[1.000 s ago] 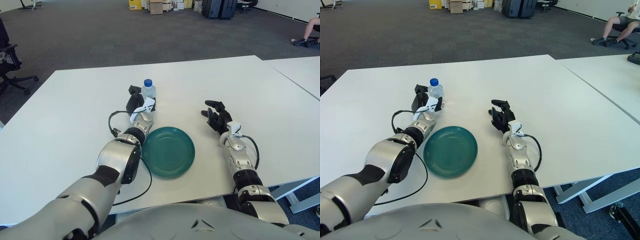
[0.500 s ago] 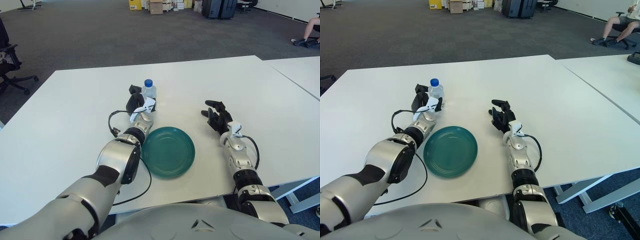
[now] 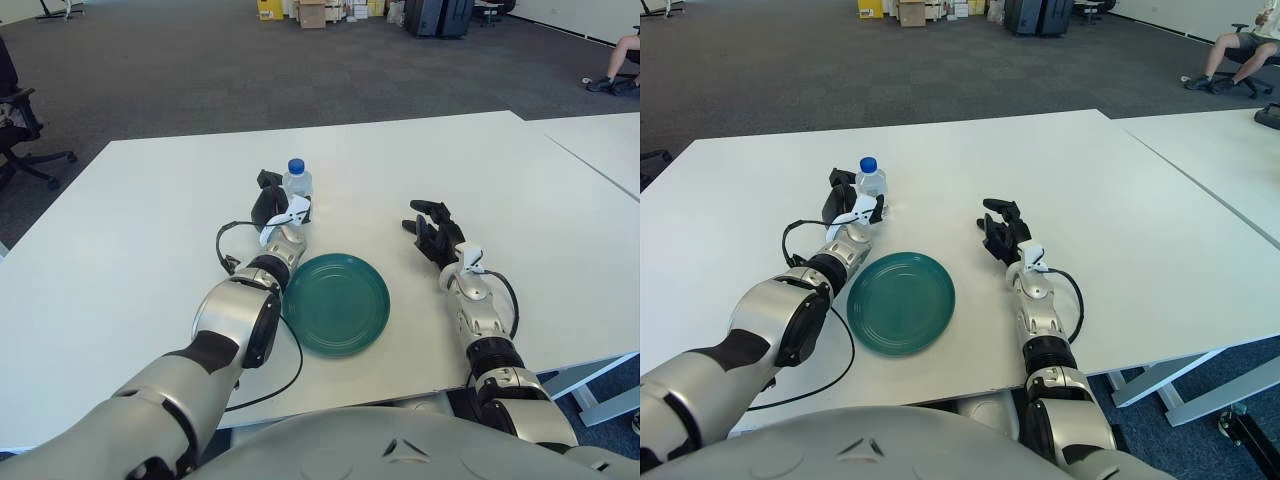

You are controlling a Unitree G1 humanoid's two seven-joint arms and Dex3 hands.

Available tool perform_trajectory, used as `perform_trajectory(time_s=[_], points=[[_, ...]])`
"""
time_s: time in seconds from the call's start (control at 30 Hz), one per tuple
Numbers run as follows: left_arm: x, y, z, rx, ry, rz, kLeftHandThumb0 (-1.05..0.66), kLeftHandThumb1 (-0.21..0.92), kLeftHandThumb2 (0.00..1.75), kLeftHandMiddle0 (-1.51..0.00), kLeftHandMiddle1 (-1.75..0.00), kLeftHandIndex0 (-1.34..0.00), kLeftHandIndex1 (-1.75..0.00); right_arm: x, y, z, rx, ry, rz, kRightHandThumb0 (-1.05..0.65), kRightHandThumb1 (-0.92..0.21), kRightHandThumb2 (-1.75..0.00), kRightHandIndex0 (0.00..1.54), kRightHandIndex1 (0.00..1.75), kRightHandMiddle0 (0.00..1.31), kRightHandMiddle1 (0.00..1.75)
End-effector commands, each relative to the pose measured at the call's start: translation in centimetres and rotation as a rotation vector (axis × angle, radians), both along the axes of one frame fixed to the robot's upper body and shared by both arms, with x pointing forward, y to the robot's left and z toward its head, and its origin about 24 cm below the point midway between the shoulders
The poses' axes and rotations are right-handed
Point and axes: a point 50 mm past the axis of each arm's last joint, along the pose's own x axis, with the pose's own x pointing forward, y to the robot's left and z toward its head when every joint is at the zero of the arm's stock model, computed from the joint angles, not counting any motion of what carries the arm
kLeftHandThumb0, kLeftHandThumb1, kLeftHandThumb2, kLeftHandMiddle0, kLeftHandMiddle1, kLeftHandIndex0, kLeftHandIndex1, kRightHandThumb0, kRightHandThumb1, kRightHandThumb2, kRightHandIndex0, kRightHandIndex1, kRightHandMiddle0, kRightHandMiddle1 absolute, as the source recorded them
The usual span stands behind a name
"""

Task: Put the bottle into the plate.

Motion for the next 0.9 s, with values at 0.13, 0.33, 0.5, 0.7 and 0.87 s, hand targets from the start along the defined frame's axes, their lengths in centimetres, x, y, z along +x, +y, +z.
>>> perform_trajectory(time_s=[0.13, 0.33, 0.5, 0.7, 0.87], points=[[0.2, 0.7, 0.2, -0.037, -0.028, 0.038, -0.46, 0.38, 1.23, -1.11, -1.75, -0.56, -1.75, 0.3, 0.1, 0.3, -0.001, -0.012, 0.002, -0.66, -0.92, -0.75, 0.33, 0.64, 0.00, 1.01], [0.6, 0.9, 1.0, -0.090, -0.062, 0.068, -0.46, 0.37, 1.24, -1.13, -1.75, -0.57, -1.75, 0.3, 0.2, 0.4, -0.003, -0.016, 0.008, -0.67, -0.92, -0.75, 0.33, 0.64, 0.00, 1.01], [1.5, 1.0, 2.3, -0.142, -0.116, 0.096, -0.46, 0.36, 1.25, -1.16, -1.75, -0.57, -1.75, 0.3, 0.2, 0.4, -0.009, -0.011, 0.015, -0.68, -0.92, -0.76, 0.32, 0.64, 0.00, 1.01], [2.0, 1.0, 3.3, -0.202, -0.161, 0.120, -0.46, 0.36, 1.25, -1.17, -1.75, -0.57, -1.75, 0.4, 0.2, 0.3, -0.012, -0.010, 0.012, -0.68, -0.92, -0.76, 0.33, 0.64, 0.00, 1.01], [2.3, 1.0, 4.2, -0.234, -0.214, 0.142, -0.46, 0.36, 1.25, -1.18, -1.75, -0.57, -1.75, 0.4, 0.3, 0.4, -0.008, -0.018, 0.014, -0.68, -0.92, -0.76, 0.33, 0.65, 0.00, 1.02]])
